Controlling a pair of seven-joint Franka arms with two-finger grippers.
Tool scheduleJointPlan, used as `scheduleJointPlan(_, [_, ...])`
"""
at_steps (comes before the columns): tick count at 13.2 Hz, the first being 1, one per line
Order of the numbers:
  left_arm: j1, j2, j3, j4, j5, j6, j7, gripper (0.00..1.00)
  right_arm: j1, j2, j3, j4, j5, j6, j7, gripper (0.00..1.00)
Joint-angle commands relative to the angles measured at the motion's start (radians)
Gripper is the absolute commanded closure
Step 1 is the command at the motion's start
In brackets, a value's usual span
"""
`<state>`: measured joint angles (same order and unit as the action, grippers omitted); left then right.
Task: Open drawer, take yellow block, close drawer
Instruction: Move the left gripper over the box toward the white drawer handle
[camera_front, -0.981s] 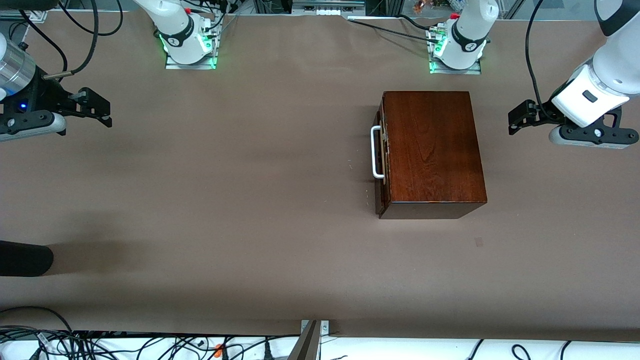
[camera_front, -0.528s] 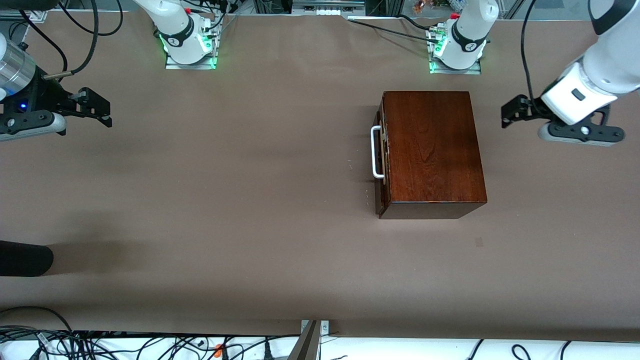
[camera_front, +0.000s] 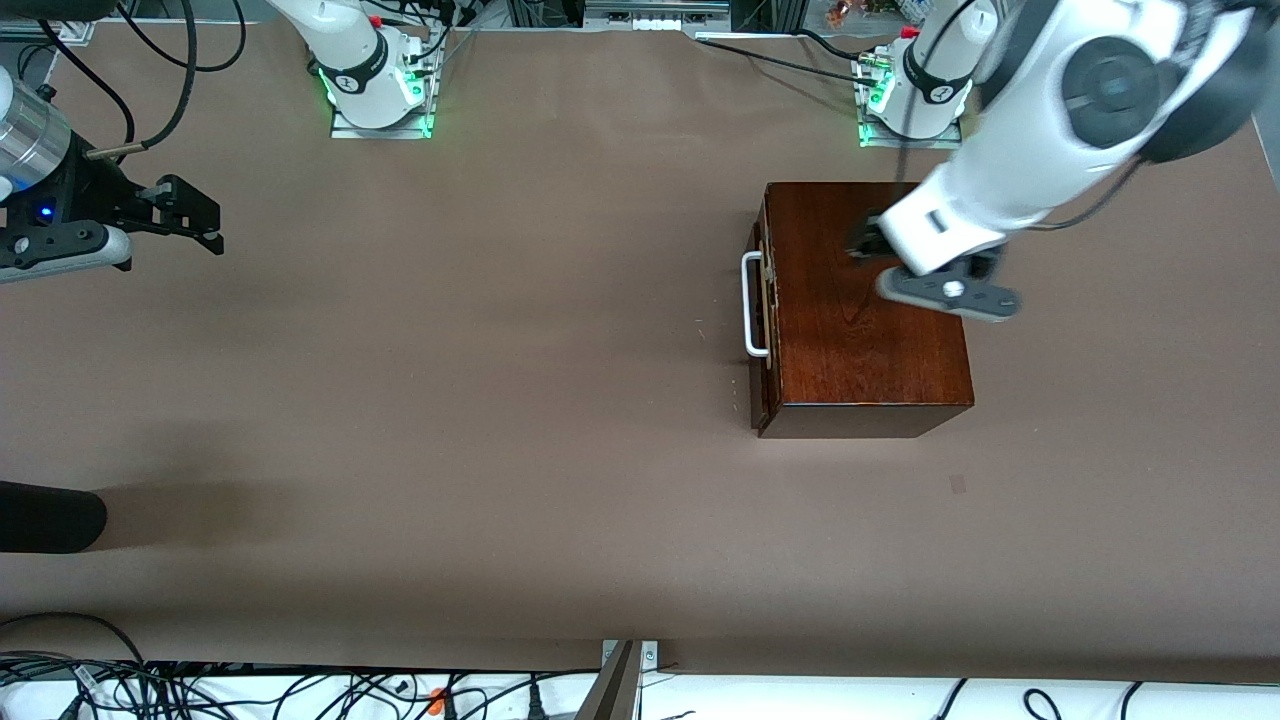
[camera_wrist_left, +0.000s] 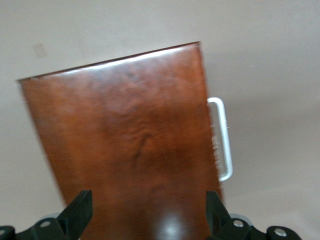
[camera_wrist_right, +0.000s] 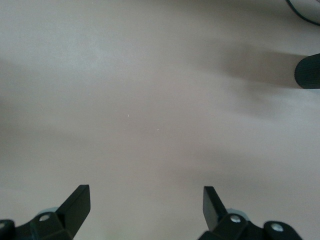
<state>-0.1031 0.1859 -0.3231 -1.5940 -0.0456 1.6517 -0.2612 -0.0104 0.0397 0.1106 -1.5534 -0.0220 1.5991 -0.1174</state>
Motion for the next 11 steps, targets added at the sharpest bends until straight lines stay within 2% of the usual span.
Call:
scheduleJointPlan(1, [-0.094,0.119,-0.01,0.12,0.012,-0.021,-0.183,0.0,-0.003,0.008,0.003,0.023,-0.003,-0.008,-0.007,0.0])
scheduleJointPlan(6, [-0.297,0.249,-0.01,0.12,0.176,0.074,-0.338,0.0,-0.003,0.008,0.003,0.023,-0.003,-0.007,-0.005,0.0])
scheduleJointPlan(11, [-0.386,0.355,-0.01,0.103,0.299,0.111,-0.504,0.0,-0.003,0.008,0.003,0.023,-0.003,-0.007,-0.007,0.0])
